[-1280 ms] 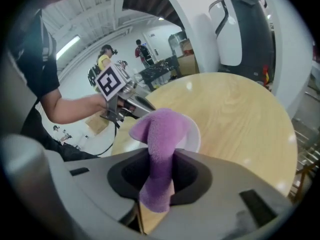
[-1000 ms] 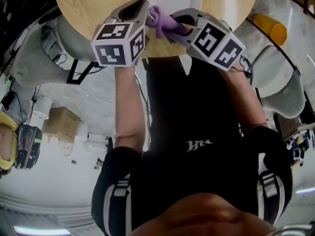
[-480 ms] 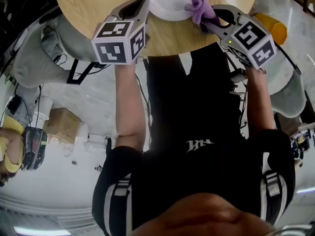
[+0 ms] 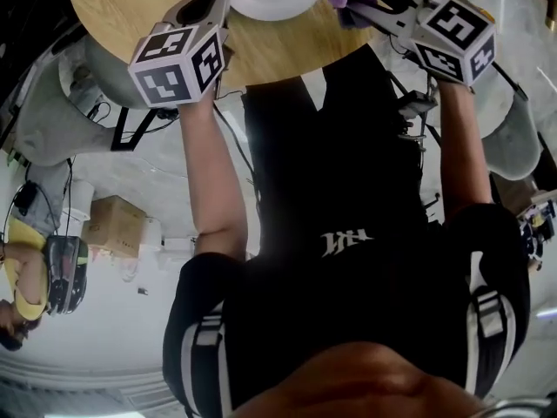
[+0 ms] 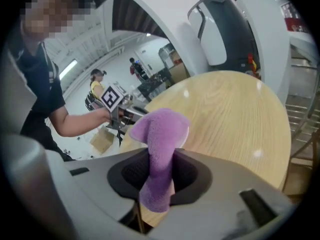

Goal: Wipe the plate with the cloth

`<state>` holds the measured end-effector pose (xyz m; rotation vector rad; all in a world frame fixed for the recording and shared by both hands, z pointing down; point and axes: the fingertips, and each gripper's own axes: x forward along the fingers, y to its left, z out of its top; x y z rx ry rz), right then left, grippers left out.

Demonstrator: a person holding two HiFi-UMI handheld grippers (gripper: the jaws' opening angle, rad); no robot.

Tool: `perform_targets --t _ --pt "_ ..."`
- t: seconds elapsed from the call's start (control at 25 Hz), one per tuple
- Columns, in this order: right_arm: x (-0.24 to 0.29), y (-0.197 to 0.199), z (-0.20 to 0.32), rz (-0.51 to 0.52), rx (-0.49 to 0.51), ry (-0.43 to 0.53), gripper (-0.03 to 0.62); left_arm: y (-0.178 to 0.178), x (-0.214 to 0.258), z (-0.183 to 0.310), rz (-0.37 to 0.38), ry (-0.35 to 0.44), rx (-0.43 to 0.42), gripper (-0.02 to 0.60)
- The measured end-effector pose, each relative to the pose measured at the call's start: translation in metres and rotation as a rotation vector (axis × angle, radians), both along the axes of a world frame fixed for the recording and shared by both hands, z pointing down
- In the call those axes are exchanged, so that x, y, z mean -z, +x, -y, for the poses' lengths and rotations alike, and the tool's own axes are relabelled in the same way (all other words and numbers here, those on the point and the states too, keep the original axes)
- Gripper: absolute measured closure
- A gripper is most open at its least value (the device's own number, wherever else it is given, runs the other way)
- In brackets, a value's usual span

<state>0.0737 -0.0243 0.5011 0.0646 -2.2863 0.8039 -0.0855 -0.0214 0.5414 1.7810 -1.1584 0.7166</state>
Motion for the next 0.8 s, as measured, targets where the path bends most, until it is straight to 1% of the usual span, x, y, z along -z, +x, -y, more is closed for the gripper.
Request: perform_targets --t 0.12,0.2,0.28,0.36,0.48,0.56,0.64,0.72,0.8 --pt "0.029 -0.035 0.025 0.086 -0.024 0.044 0.493 -0.03 0.014 0.013 -0.073 0.07 0.013 0.549" --pt "0.038 -0.048 0.04 0.12 -0.027 0.097 0.493 -0.048 0.022 0.022 -0.099 0.137 0.043 0.549" --pt "0.053 -0.054 0.055 0.159 -0.019 0.164 0.493 -0.062 0.034 0.031 -0.086 0.211 0.062 0.551" --pt "0.076 -0.06 0.066 0.207 0.0 0.251 0.493 -0.073 0.055 0.034 -0.062 0.297 0.065 0.574" --pt "0.117 -0.063 0.077 0.286 0.048 0.362 0.494 -0.084 0.11 0.036 -0.057 0.437 0.075 0.574" --pt "0.145 -0.061 0.083 0.327 0.076 0.39 0.494 -0.085 0.154 0.036 -0.074 0.52 0.079 0.575" --pt "0.17 -0.06 0.085 0.352 0.092 0.392 0.494 -0.085 0.194 0.029 -0.12 0.586 0.074 0.574" --pt "0.192 -0.06 0.084 0.364 0.102 0.395 0.488 -0.088 0.231 0.015 -0.177 0.641 0.093 0.575" --pt "0.218 -0.058 0.083 0.387 0.103 0.42 0.488 -0.09 0.264 -0.001 -0.222 0.693 0.109 0.574"
